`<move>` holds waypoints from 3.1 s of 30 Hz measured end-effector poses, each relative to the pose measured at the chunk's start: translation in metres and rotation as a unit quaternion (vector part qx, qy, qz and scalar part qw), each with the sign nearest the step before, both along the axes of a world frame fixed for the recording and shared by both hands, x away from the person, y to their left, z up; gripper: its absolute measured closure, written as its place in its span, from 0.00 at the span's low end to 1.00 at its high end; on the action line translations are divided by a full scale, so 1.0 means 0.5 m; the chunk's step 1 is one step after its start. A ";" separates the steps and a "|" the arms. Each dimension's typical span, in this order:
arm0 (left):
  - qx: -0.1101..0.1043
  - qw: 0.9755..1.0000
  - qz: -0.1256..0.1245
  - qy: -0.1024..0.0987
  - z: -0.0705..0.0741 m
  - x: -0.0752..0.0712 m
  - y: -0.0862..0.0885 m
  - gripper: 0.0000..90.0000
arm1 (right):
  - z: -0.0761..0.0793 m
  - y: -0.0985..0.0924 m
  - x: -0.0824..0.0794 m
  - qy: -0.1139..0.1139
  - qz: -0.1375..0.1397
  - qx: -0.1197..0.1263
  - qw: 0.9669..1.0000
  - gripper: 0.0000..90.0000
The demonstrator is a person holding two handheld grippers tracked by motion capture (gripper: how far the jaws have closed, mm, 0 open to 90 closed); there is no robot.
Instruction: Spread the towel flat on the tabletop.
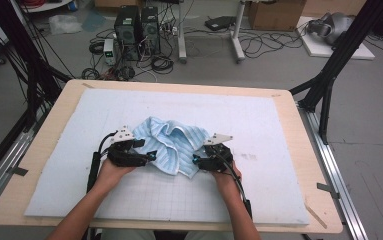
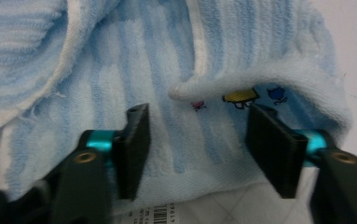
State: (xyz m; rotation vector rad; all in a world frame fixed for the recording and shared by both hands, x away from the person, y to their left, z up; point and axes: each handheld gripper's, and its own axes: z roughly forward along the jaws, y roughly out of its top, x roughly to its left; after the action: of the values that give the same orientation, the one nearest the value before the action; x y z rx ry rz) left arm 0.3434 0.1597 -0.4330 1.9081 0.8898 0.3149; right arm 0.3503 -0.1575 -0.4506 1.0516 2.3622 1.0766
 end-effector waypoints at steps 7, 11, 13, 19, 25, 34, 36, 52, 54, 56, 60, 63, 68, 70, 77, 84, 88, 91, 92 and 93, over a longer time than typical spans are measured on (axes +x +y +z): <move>0.091 0.995 -0.030 0.000 -0.023 0.000 -0.029 0.69 | 0.008 -0.012 -0.008 0.022 -0.005 0.007 1.000 0.80; 0.085 0.996 -0.039 -0.006 -0.024 0.003 -0.015 0.96 | 0.014 -0.015 -0.027 0.033 0.016 -0.001 0.999 0.90; 0.079 0.996 -0.039 -0.013 -0.021 0.003 -0.007 0.96 | 0.015 -0.016 -0.032 0.033 0.023 -0.004 0.999 0.91; 0.059 0.997 -0.023 -0.033 -0.012 0.009 0.019 0.97 | 0.015 -0.028 -0.092 0.058 0.075 0.013 0.995 0.91; 0.022 0.999 -0.004 -0.034 -0.006 0.023 0.049 0.98 | 0.014 -0.023 -0.144 0.071 0.121 0.028 0.990 0.91; -0.043 0.996 0.059 -0.050 0.013 0.031 0.106 0.52 | 0.062 -0.015 -0.172 0.005 0.139 0.076 0.987 0.57; -0.063 0.994 0.061 -0.063 0.018 0.026 0.133 0.48 | 0.087 -0.005 -0.165 -0.023 0.137 0.082 0.987 0.52; -0.079 0.992 0.058 -0.075 0.015 0.000 0.203 0.45 | 0.106 0.182 0.032 -0.057 0.138 -0.054 0.987 0.42; -0.081 0.992 0.057 -0.075 0.016 -0.001 0.202 0.45 | 0.091 0.207 0.064 -0.060 0.138 -0.086 0.985 0.48; -0.079 0.992 0.056 -0.075 0.014 -0.002 0.201 0.45 | 0.087 0.213 0.073 -0.056 0.141 -0.089 0.984 0.56; -0.072 0.994 0.053 -0.067 0.004 -0.001 0.196 0.45 | 0.081 0.222 0.100 -0.036 0.152 -0.096 0.983 0.94; -0.071 0.994 0.052 -0.069 0.004 -0.001 0.195 0.46 | 0.100 0.164 0.129 -0.037 0.084 -0.060 0.994 0.97; -0.073 0.994 0.054 -0.068 0.003 0.000 0.196 0.46 | 0.099 0.066 0.163 -0.018 -0.007 -0.065 0.998 0.97; -0.074 0.993 0.054 -0.068 0.003 0.000 0.195 0.46 | 0.096 0.042 0.167 -0.013 -0.030 -0.074 0.997 0.97; -0.069 0.994 0.051 -0.064 0.001 0.002 0.192 0.46 | 0.075 0.000 0.174 0.008 -0.087 -0.109 0.990 0.85; -0.074 0.993 0.057 -0.066 0.001 0.002 0.194 0.44 | 0.111 0.009 0.124 -0.041 -0.025 -0.010 0.999 0.42; -0.074 0.993 0.058 -0.066 0.001 0.002 0.193 0.44 | 0.130 0.042 0.085 -0.052 0.042 0.024 0.997 0.39; -0.074 0.993 0.060 -0.065 0.001 0.003 0.195 0.44 | 0.132 0.066 0.067 -0.056 0.074 0.013 0.996 0.39; -0.075 0.993 0.061 -0.065 0.001 0.002 0.195 0.44 | 0.132 0.078 0.058 -0.052 0.089 0.015 0.995 0.39; -0.073 0.993 0.061 -0.065 0.001 0.002 0.195 0.44 | 0.127 0.103 0.044 -0.043 0.120 0.016 0.992 0.39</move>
State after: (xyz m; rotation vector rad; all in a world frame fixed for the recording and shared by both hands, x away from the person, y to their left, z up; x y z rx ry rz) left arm 0.3446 0.2572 -0.4325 1.6820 0.9180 0.4309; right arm 0.3722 -0.1058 -0.3873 0.7268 2.4547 1.2193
